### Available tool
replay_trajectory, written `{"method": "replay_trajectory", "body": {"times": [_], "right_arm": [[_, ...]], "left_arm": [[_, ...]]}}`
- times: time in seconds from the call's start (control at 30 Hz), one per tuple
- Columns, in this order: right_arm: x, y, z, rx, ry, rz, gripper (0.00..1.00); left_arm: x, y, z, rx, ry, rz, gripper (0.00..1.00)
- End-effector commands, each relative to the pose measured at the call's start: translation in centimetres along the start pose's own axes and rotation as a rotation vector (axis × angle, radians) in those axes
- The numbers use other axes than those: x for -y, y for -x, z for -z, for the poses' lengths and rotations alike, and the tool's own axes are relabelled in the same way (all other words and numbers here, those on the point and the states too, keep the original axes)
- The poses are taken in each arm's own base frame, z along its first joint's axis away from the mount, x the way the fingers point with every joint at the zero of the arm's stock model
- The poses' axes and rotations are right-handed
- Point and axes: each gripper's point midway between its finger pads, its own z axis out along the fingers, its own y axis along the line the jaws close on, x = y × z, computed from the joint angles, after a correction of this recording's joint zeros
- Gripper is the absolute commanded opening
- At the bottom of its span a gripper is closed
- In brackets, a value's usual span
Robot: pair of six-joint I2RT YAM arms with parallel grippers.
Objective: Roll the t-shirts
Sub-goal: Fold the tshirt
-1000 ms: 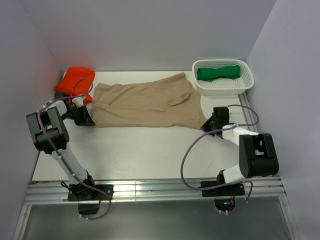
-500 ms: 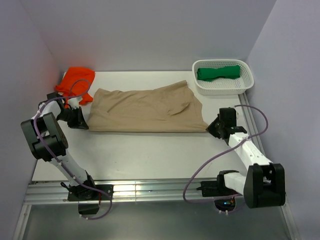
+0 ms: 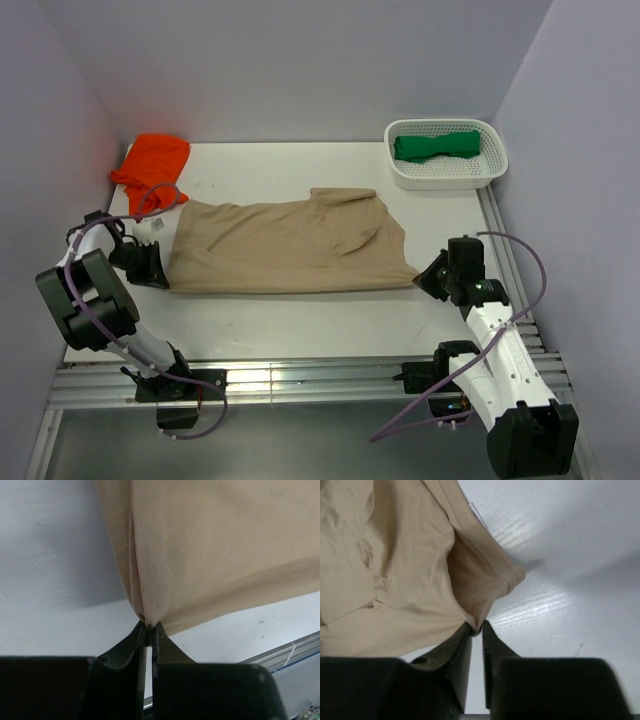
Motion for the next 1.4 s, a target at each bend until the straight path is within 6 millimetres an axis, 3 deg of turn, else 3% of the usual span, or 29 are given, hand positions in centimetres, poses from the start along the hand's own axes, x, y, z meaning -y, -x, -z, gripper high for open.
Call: {"method": "replay_trajectory", "body": {"times": [0.0, 0.07, 0.17, 0.2, 0.3, 0.53, 0.67, 0.9, 1.1, 1.2, 1.37], "right_arm": [[1.5, -1.3, 0.5, -0.02, -0.035, -0.027, 0.25], [1.7, -1.1, 0.7, -0.003, -0.041, -0.036, 0.39], [1.4, 0.0, 1.2, 0.046, -0.041, -0.044, 0.49], [0.9, 0.8, 1.5, 0.065, -0.037, -0.041, 0.51], [-0.9, 2.0, 1.6, 0.073, 0.006, -0.022, 0.5], [-6.2, 4.2, -0.9, 0.072, 0.075, 0.047, 0.45], [-10.5, 2.9, -3.6, 0.01, 0.084, 0.146, 0.44], [-15.6, 0.9, -9.1, -0.091, 0.101, 0.241, 0.38], [-18.9, 0.3, -13.0, -0.137, 0.115, 0.297, 0.37], [-19.6, -0.6, -14.4, -0.175, 0.097, 0.321, 0.36], [-20.0, -1.6, -14.3, -0.162, 0.068, 0.375, 0.37]], "left_arm": [[-0.5, -1.1, 0.9, -0.003, 0.051, -0.076, 0.02], [-0.4, -0.9, 1.2, 0.008, 0.051, -0.081, 0.13], [-0.5, 0.3, 2.7, 0.049, 0.068, -0.098, 0.41], [-0.3, 0.5, 3.1, 0.054, 0.068, -0.101, 0.49], [-0.4, 2.1, 4.9, 0.094, 0.081, -0.115, 0.6], [-0.2, 5.4, 6.8, 0.152, 0.061, -0.115, 0.59], [0.2, 9.6, 7.9, 0.23, 0.027, -0.152, 0.6], [3.2, 16.9, 6.0, 0.319, -0.1, -0.258, 0.62], [4.0, 21.6, 2.1, 0.319, -0.121, -0.29, 0.63], [3.7, 22.7, 0.4, 0.3, -0.103, -0.266, 0.63], [2.8, 23.5, -1.2, 0.291, -0.075, -0.231, 0.61]]}}
